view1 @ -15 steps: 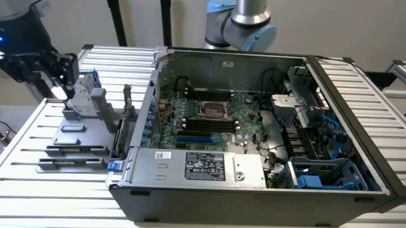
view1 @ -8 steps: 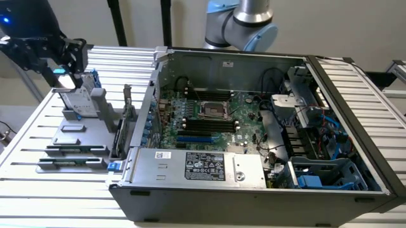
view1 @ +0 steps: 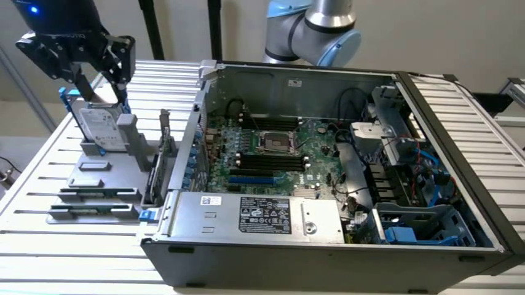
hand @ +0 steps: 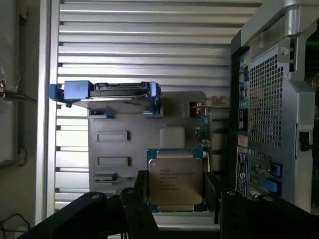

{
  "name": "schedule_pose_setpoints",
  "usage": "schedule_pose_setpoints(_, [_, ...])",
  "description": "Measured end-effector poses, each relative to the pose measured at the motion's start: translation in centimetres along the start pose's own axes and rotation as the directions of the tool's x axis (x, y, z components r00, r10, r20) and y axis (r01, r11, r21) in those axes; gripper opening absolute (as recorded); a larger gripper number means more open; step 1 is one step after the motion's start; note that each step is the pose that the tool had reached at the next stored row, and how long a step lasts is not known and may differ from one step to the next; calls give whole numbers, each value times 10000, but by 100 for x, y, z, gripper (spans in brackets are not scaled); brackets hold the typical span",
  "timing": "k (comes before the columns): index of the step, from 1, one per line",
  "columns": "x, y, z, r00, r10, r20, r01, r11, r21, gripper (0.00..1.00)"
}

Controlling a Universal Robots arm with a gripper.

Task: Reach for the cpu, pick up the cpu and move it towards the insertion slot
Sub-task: 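Pick up the cpu and move it towards the insertion slot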

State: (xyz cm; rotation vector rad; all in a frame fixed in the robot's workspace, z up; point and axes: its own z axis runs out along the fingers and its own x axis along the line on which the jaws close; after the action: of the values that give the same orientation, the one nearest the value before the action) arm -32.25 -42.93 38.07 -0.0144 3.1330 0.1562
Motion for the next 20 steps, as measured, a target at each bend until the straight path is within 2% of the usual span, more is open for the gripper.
schedule_pose_setpoints(4, [-183, -2, -38, 10000, -11, 1, 11, 9999, -168, 55])
schedule_pose_setpoints(9, [-410, -6, -58, 10000, -25, 0, 25, 9996, -298, 55])
schedule_pose_setpoints(13, [-590, -7, -64, 10000, -28, 0, 28, 9995, -327, 55])
schedule_pose_setpoints(20, [-909, -9, -69, 10000, -27, -9, 26, 9994, -331, 55])
